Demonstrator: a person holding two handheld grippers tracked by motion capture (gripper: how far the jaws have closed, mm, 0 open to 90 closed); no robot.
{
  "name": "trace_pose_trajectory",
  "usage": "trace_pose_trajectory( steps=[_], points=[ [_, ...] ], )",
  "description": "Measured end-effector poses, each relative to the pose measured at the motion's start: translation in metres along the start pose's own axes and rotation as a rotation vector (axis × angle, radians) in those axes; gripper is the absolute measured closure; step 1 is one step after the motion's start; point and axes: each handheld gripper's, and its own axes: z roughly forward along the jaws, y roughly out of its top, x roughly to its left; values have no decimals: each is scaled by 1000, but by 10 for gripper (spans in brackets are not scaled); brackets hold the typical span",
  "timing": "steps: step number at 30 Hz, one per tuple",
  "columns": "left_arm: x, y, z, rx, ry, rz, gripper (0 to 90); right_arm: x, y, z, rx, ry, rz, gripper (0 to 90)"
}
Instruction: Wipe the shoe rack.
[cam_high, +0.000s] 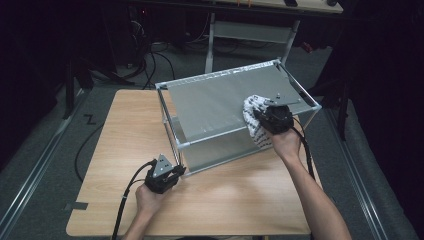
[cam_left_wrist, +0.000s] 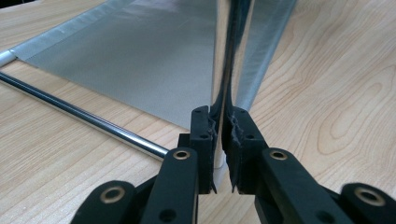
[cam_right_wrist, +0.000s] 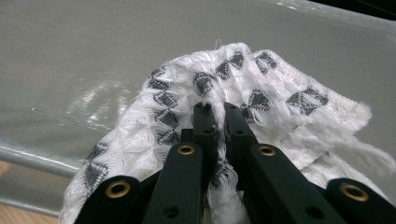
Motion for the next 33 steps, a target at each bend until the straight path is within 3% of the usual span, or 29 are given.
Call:
trace_pose_trajectory(
  steps=[10, 33],
  points=[
    [-2, 2, 2, 5, -10, 6, 817, -2, -1, -3, 3, 9, 10, 866],
    [-2, 2, 2, 9, -10, -5, 816, 44, 10, 1, -22, 99, -49, 866]
  ],
)
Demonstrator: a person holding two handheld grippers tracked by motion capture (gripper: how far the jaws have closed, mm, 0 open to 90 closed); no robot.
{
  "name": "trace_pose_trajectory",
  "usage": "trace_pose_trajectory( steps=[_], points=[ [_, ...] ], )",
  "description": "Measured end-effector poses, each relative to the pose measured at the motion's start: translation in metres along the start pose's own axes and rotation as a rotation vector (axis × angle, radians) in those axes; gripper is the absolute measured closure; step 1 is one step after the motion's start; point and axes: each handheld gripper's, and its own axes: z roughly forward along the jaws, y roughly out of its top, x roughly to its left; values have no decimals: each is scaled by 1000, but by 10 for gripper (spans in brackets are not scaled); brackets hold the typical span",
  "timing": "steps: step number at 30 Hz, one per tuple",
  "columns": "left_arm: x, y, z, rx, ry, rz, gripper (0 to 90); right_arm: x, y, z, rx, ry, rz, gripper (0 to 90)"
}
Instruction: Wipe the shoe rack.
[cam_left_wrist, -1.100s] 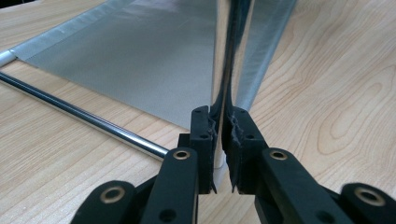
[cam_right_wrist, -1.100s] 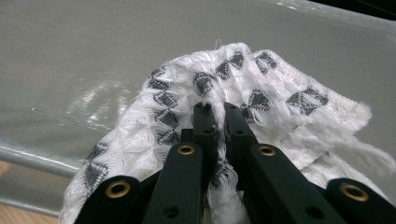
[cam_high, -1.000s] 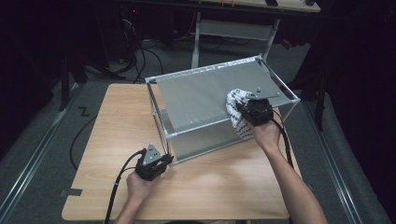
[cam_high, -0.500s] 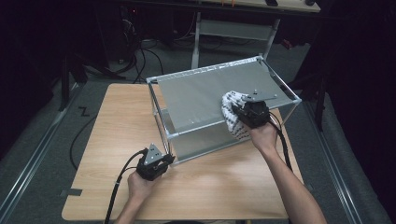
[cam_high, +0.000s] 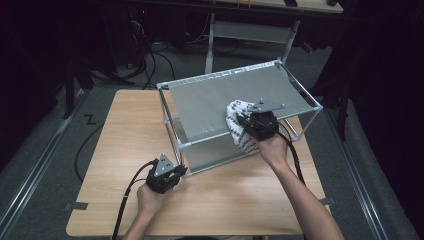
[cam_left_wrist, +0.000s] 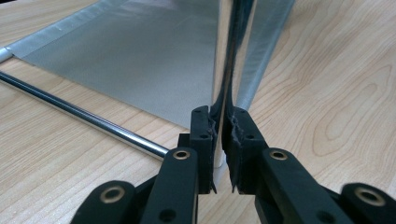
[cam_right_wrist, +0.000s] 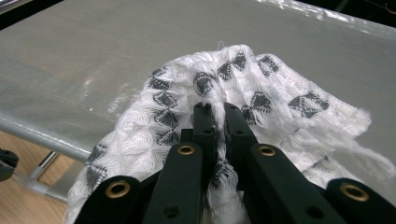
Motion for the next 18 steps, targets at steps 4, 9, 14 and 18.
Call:
trace_pose_trajectory(
  steps=[4, 9, 14, 18],
  points=[
    [0, 0, 0, 1, -1, 0, 815, 6, 2, 2, -5, 13, -10, 865],
    [0, 0, 0, 0, -1, 0, 815, 13, 3, 3, -9, 21, -20, 865],
    [0, 0, 0, 1, -1, -2, 815, 17, 5, 4, -14, 35, -17, 865],
    [0, 0, 0, 1, -1, -2, 815, 22, 6, 5, -18, 44, -27, 865]
  ],
)
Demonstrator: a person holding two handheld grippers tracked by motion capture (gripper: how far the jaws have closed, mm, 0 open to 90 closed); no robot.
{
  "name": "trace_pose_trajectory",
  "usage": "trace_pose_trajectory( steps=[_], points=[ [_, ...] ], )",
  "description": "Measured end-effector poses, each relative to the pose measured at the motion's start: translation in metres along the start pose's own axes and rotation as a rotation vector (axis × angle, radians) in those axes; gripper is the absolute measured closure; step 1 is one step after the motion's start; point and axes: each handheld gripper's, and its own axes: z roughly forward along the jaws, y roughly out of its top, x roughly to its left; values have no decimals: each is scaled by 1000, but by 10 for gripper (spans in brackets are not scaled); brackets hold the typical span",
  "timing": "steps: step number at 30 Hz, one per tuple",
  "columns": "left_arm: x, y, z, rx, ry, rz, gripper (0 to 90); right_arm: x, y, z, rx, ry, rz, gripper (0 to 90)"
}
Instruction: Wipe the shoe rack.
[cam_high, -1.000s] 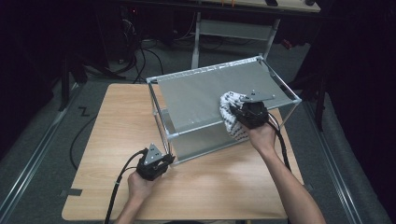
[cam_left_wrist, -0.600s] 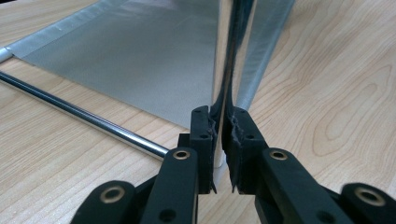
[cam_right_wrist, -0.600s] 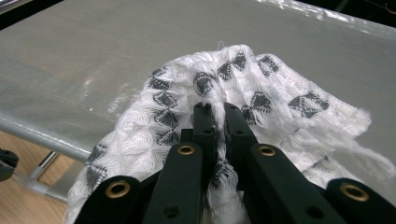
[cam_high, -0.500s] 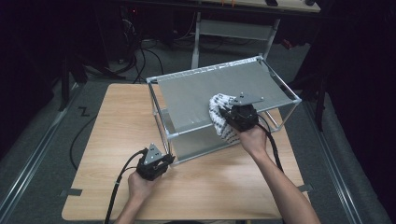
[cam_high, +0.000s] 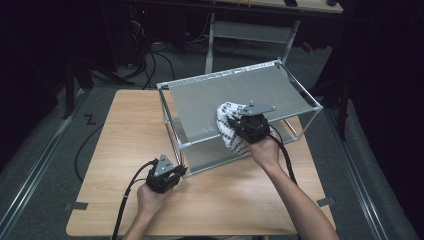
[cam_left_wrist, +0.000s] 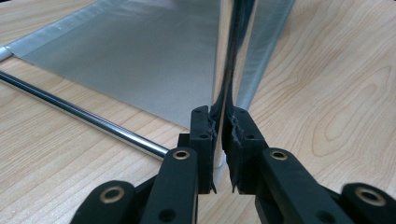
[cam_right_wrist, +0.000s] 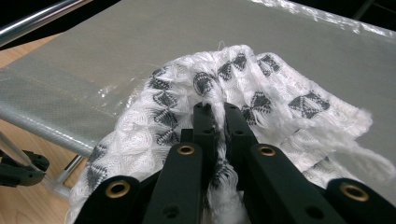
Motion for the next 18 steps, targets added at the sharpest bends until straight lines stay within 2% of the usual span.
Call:
trace_pose_trajectory(
  steps=[18],
  points=[
    [-3, 2, 5, -6, -8, 3, 816, 5, 2, 1, -3, 18, -2, 865]
  ],
)
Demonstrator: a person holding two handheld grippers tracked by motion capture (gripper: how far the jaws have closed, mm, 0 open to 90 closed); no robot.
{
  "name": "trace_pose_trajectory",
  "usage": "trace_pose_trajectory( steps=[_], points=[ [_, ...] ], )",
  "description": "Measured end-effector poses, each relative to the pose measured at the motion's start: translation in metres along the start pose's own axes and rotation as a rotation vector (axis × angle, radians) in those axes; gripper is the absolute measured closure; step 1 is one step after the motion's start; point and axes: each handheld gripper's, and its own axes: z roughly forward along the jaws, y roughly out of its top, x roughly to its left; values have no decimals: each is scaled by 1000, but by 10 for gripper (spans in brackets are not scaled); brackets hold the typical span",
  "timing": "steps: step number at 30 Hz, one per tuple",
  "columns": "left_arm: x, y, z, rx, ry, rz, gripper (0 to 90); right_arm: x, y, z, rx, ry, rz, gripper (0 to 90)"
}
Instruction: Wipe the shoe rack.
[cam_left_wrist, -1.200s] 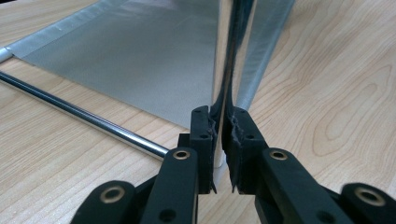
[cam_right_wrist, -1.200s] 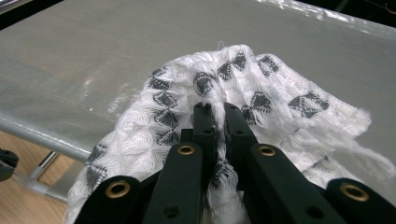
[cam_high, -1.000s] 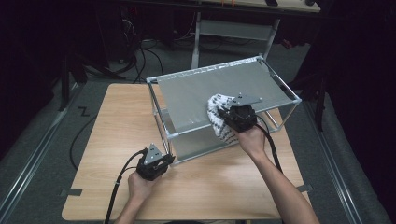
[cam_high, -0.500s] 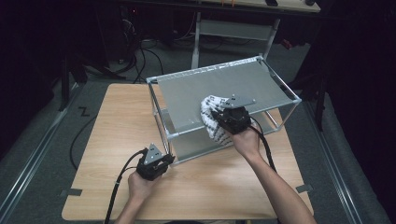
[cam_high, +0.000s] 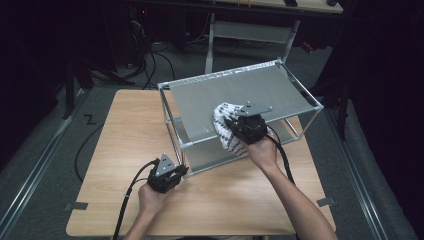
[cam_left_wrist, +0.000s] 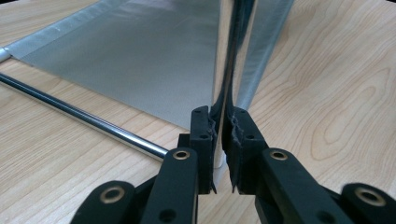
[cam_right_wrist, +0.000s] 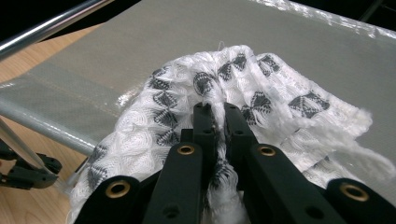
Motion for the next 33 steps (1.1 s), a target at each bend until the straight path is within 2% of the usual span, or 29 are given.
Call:
trace_pose_trajectory(
  steps=[15, 33],
  points=[
    [-10, 7, 11, 4, -30, 22, 816, 0, -3, -6, -4, 8, 9, 866],
    [-14, 8, 14, 1, -41, 26, 816, 30, 5, -4, -15, 71, -62, 866]
  ],
)
